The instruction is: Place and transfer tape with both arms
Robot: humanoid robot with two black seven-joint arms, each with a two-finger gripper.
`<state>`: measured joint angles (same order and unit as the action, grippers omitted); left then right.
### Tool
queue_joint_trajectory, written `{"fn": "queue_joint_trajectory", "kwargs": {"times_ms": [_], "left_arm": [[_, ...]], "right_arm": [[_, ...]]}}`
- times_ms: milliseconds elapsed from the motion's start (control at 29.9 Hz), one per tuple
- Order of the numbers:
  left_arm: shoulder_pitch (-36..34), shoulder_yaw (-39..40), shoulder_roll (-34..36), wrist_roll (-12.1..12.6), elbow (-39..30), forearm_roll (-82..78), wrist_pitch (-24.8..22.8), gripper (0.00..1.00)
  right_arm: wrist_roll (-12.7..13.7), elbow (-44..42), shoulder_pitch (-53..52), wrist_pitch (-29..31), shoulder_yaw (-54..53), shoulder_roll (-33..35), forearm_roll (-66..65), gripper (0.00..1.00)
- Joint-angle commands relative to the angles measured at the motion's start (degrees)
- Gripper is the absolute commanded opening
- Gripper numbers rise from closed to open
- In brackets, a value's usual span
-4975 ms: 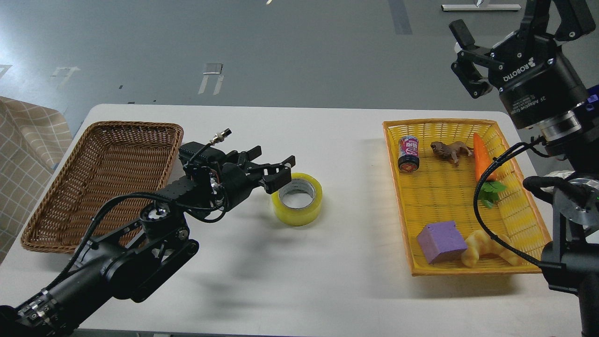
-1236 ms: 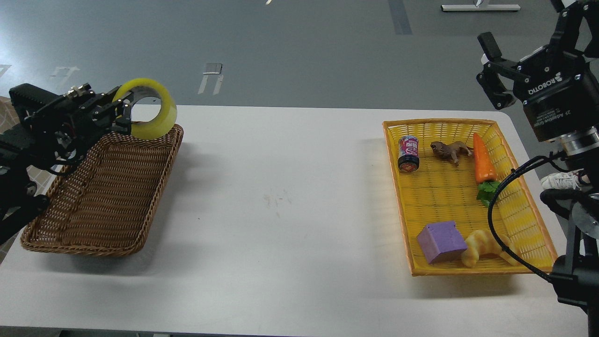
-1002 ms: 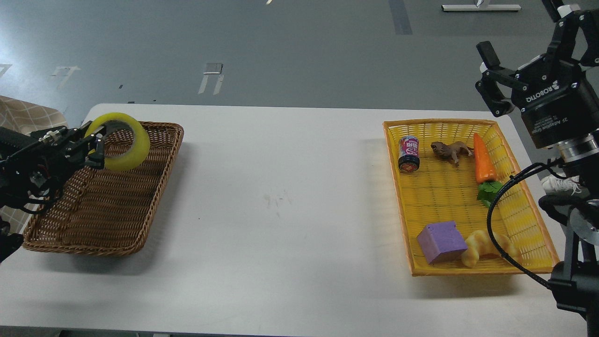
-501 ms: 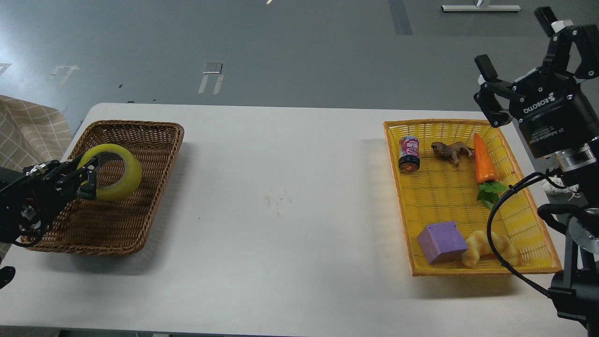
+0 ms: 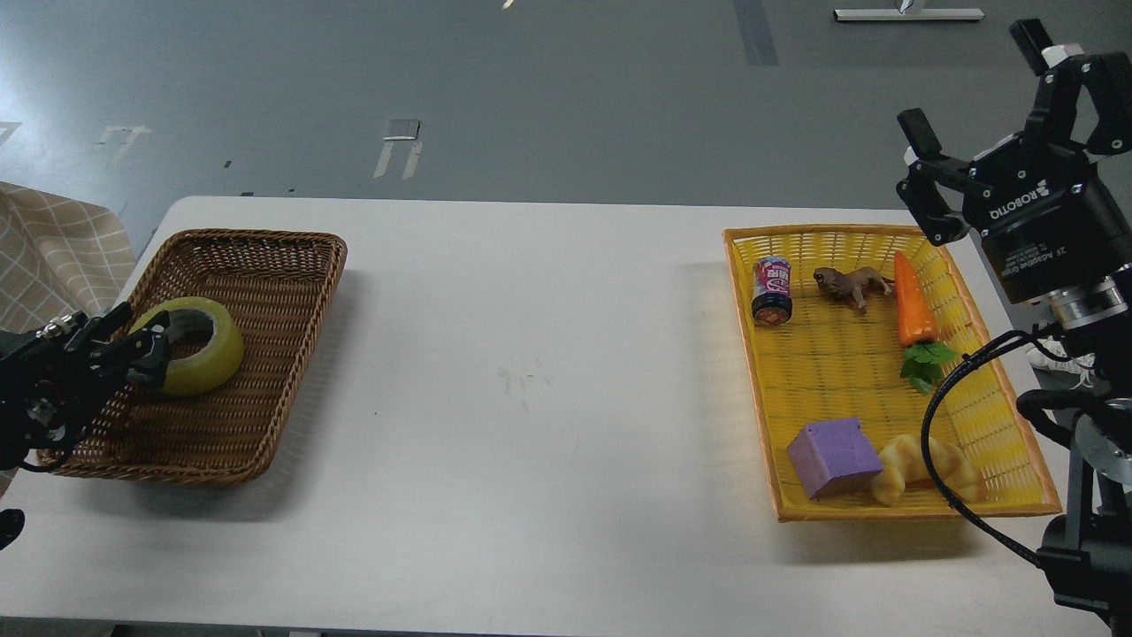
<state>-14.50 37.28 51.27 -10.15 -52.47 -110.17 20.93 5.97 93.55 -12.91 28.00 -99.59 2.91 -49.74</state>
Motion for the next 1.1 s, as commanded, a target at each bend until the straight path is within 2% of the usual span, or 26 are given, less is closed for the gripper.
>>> {"fn": "queue_joint_trajectory", "kwargs": {"times_ms": [0,67,200,301,467,534,568,601,701,768,801,868,935,1002,1069], "left_arm": [[0.09,0.08,-0.03,-2.68,0.00,3.21,-0.02,0.94],[-0.52,0.60,-1.17,-3.91,0.00,8.63,-0.02,0.97],[-1.32,1.48,-1.61,-4.18,-0.35,17.01,1.65,0.98],[-3.42,2.45,-1.97,-4.35,-3.06,28.32,5.26,0.98],[-8.52,2.54,-2.58,-4.44,-15.09,47.13,5.43,0.98],[-11.06,3.24,-3.19,-3.83,-24.65,55.12,5.43,0.98],[-11.86,3.59,-3.72,-3.83,-26.70,56.46,5.43,0.98],[-13.52,4.55,-5.55,-3.83,-30.02,58.12,5.26,0.98],[-15.55,7.79,-10.38,-3.74,-34.17,59.11,4.47,0.98],[-16.43,11.14,-15.48,-3.56,-35.59,59.72,1.49,0.98],[-17.04,13.93,-19.68,-3.30,-36.55,61.38,-1.83,0.98],[-17.57,16.94,-24.44,-1.90,-37.52,63.67,-5.53,0.98],[-18.71,22.03,-35.05,2.83,-38.32,66.40,-10.37,0.98],[-19.51,23.88,-40.25,6.09,-38.32,66.49,-12.74,0.98],[-19.51,24.33,-41.86,6.46,-38.32,66.84,-14.59,0.98]], "right_arm": [[0.00,0.05,0.25,0.00,0.01,-0.01,0.00,1.00],[0.00,0.22,0.52,0.00,0.01,-0.01,0.00,1.00],[0.00,0.31,0.96,0.00,0.01,-0.19,0.00,1.00],[0.00,0.31,0.96,0.00,-0.08,-0.19,0.00,1.00],[0.00,0.14,0.61,0.00,-0.08,-0.19,0.00,1.00],[0.00,0.22,0.34,0.00,0.10,0.08,0.00,1.00],[0.00,0.23,0.17,0.00,0.10,0.16,0.00,1.00],[0.00,0.14,-0.09,0.00,0.19,0.43,-0.09,1.00],[0.09,0.05,-1.58,0.00,0.45,0.60,-0.35,1.00],[0.36,-0.12,-2.64,0.00,0.54,0.61,-0.62,1.00],[0.53,-0.30,-3.43,0.00,0.71,0.61,-0.70,1.00],[0.71,-1.00,-4.49,0.00,1.06,0.61,-0.79,1.00],[0.97,-3.36,-6.85,0.00,2.12,0.61,-0.71,1.00],[1.06,-4.86,-9.22,0.00,2.47,0.61,-0.62,1.00],[1.06,-5.22,-10.64,0.00,2.47,0.61,-0.62,1.00]]}}
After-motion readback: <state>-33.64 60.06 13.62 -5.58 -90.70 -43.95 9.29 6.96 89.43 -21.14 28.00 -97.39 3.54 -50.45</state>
